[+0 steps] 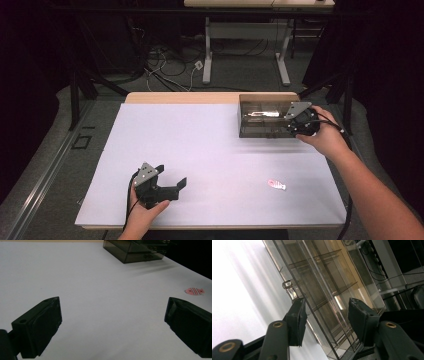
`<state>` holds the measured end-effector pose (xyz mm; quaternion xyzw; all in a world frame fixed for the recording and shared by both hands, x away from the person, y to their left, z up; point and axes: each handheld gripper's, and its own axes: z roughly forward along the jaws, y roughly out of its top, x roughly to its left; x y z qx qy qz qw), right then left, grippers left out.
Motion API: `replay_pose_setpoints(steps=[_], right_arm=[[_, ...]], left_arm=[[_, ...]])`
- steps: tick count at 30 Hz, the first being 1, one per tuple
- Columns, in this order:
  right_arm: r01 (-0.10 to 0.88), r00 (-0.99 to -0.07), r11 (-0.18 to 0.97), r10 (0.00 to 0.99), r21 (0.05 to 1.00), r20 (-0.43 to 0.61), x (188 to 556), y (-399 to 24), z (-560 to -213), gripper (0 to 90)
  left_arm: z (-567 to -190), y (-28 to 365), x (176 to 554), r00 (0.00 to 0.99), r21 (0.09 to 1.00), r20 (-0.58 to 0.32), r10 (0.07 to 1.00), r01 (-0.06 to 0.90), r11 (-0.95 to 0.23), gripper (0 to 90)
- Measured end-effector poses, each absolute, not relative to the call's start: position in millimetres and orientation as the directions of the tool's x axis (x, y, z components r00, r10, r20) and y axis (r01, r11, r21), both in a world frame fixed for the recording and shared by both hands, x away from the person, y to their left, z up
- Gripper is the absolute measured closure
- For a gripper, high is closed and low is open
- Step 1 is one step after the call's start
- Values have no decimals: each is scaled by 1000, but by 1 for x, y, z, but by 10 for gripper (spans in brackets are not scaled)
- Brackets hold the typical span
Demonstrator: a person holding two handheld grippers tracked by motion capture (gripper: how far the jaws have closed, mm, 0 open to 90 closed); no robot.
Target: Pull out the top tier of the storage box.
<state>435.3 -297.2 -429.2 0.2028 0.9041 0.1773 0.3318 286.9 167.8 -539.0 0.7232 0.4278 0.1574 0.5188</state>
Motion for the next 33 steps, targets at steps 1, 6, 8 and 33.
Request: replay_pose_setpoints(steps=[1, 6, 8, 33], right_arm=[[245, -697, 857, 481, 453, -532, 435, -297, -430, 511], [216, -706, 880, 440, 423, -554, 436, -296, -431, 542], [186, -719, 890, 412, 415, -560, 438, -297, -432, 553], [58, -785, 965, 202, 255, -586, 442, -291, -449, 666]], left_arm=[[-539, 168, 287, 584, 885, -216, 782, 456, -96, 12], [-539, 168, 287, 584, 883, -217, 782, 458, -97, 12], [-539, 168, 287, 584, 883, -217, 782, 459, -97, 12], [-540, 167, 287, 584, 883, -217, 782, 459, -98, 13]])
